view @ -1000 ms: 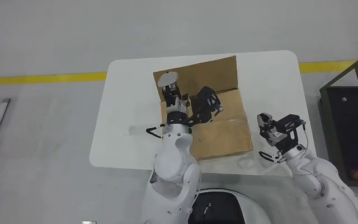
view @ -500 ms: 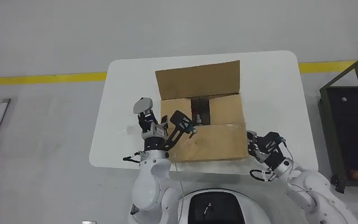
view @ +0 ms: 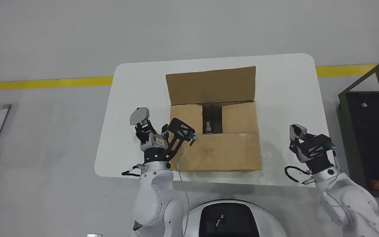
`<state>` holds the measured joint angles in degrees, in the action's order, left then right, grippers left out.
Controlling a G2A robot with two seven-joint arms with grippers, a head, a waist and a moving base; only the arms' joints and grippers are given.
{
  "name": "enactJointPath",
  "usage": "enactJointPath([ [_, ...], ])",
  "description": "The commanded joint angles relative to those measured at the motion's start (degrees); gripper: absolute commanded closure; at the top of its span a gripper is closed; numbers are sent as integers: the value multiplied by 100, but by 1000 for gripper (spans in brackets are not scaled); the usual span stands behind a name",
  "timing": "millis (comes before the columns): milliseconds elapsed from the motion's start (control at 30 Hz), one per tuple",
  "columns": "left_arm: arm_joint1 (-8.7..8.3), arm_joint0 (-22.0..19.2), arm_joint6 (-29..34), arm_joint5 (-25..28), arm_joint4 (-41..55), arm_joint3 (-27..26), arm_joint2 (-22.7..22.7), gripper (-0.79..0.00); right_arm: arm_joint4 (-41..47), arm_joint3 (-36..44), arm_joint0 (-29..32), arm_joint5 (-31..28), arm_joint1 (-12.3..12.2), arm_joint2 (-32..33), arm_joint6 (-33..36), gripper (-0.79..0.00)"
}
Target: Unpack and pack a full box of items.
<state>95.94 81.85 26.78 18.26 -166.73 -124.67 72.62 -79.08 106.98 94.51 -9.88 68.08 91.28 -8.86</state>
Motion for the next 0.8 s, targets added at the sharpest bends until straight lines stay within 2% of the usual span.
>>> enactJointPath([
  [0, 0, 0, -1, 1, -2, -1, 0, -785, -2, 0, 0, 4, 0, 2, 0, 0],
  [133, 0, 0, -1, 1, -2, -1, 0, -785, 3, 18, -8, 15, 2, -3, 19, 0],
  [267, 0, 0, -1, 1, -2, -1, 0, -785, 943, 511, 31, -377, 2, 206, 345, 0],
  [367, 0, 0, -1, 1, -2, -1, 0, -785, 1937, 891, 64, -922, -41, 603, 1147, 0],
  [433, 0, 0, -1, 1, -2, -1, 0, -785, 2812, 1026, -5, -1274, -87, 862, 2108, 0],
  [567, 0, 0, -1, 1, -2, -1, 0, -785, 4235, 1013, -256, -2032, -199, 1196, 3608, 0],
  [667, 0, 0, -1, 1, -2, -1, 0, -785, 5144, 853, -356, -2504, -278, 1307, 4403, 0],
  [767, 0, 0, -1, 1, -2, -1, 0, -785, 5252, 825, -367, -2623, -296, 1348, 4531, 0],
])
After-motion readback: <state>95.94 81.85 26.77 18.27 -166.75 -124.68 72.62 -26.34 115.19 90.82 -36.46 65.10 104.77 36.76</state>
